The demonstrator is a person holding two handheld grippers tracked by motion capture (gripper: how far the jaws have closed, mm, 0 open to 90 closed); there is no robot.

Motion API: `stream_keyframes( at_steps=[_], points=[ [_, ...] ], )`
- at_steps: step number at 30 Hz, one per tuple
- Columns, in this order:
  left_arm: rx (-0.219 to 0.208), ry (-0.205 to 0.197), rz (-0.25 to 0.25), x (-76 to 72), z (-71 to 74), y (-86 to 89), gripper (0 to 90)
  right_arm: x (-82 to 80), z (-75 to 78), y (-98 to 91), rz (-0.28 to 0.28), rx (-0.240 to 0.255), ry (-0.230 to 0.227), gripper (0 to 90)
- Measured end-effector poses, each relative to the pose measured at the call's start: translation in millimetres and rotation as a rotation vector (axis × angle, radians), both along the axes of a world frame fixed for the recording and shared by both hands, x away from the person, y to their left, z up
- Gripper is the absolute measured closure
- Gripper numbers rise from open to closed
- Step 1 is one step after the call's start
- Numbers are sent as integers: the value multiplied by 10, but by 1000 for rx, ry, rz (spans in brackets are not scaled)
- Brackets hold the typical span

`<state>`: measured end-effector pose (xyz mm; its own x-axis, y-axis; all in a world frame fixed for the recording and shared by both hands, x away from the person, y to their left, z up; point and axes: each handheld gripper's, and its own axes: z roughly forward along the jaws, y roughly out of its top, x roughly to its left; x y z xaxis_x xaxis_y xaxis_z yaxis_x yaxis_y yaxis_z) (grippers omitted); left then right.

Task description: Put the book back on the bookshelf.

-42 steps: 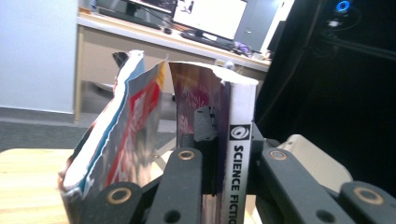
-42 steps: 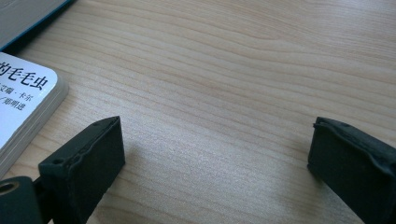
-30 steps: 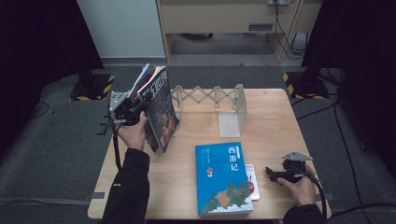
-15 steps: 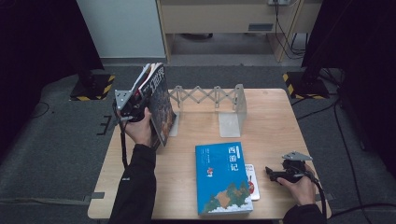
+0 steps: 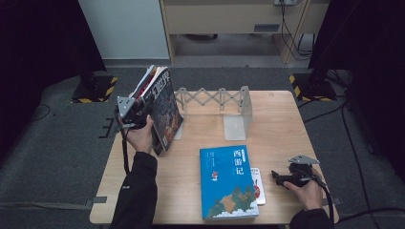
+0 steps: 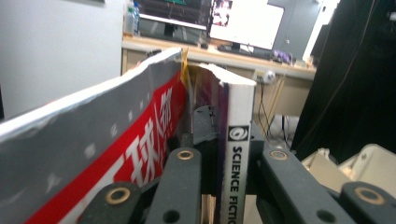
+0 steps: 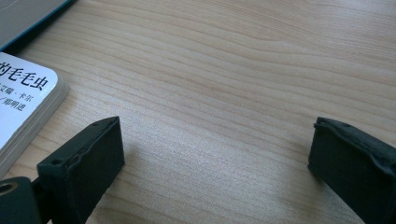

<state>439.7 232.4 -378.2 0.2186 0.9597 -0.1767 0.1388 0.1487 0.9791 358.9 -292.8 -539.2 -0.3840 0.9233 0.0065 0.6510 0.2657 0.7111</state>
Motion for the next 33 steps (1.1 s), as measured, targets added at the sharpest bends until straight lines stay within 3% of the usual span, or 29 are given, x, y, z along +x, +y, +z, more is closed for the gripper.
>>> stream_keyframes(
  at_steps=[10,17,22,26,33],
  points=[
    [24,105,-79,-146,4,122,814,0,0,0,0,0,0,36],
    [46,146,-78,-192,6,136,817,0,0,0,0,0,0,37],
    [64,110,-42,-196,4,127,822,0,0,0,0,0,0,37],
    [42,57,12,-188,-35,101,824,1,0,0,0,0,0,36],
    [32,30,70,-123,-88,41,824,4,1,3,2,1,2,36]
  ],
)
